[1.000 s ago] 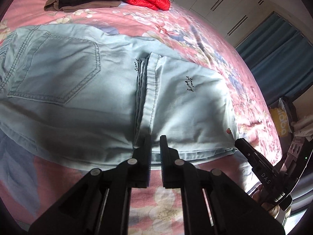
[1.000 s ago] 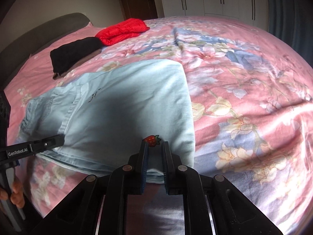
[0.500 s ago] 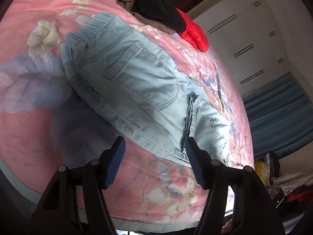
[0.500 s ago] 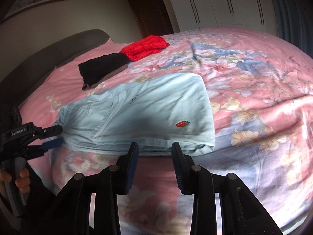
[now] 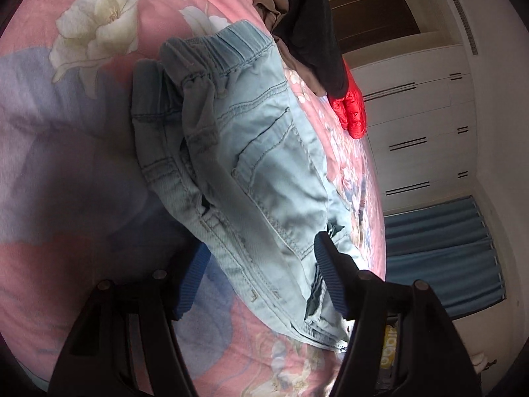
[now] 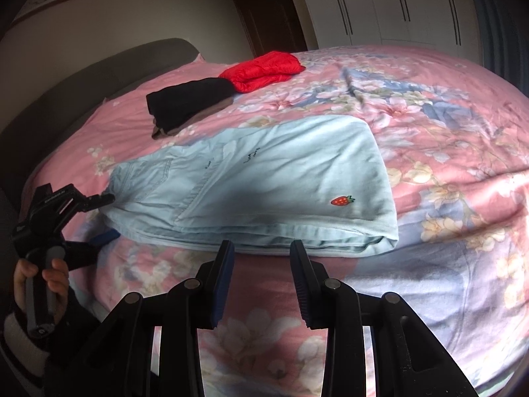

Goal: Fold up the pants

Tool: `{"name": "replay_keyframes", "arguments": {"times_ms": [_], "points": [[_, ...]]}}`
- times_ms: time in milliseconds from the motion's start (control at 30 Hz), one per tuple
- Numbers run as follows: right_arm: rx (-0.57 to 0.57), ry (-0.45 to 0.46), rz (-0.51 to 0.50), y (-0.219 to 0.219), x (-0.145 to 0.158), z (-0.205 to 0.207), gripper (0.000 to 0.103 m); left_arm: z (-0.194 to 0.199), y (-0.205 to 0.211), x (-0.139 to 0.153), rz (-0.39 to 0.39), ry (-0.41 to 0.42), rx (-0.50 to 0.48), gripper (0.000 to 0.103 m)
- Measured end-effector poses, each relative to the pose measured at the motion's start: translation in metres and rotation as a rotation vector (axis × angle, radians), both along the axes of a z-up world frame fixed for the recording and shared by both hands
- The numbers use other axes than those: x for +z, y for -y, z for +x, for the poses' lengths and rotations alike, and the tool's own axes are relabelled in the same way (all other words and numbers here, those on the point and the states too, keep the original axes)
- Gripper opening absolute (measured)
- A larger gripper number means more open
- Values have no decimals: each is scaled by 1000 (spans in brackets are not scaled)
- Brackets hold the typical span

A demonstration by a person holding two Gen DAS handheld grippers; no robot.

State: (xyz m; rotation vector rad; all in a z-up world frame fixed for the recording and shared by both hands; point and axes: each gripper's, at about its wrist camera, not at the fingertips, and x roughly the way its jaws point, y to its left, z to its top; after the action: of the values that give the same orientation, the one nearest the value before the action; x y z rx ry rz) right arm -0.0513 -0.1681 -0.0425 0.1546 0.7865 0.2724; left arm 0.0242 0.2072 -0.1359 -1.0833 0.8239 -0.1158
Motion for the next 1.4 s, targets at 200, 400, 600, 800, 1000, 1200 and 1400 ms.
{"name": "replay_keyframes", "arguments": {"times_ms": [200,400,600,800,1000,1200,1400], "points": [[16,-17,-10,-9,-3,7,34,18,-17,2,-7,8,76,65],[62,-18,-40,-26,0,17,35,35,-27,10,93,-21,69,42],[150,-22,-46,-61,5,51,34,33,-22,9,184,-28,-2,24],[218,-82,-72,-113,-3,117,34,34,-14,4,249,-36,-23,28],[156,-187,-96,-138,-26,181,24,38,-14,2,269,-32,-48,28],[209,-197,-248,-162,-45,188,22,41,-9,1,299,-36,-48,28],[256,-194,-316,-167,-26,151,22,43,-8,3,319,-49,-62,28]]}}
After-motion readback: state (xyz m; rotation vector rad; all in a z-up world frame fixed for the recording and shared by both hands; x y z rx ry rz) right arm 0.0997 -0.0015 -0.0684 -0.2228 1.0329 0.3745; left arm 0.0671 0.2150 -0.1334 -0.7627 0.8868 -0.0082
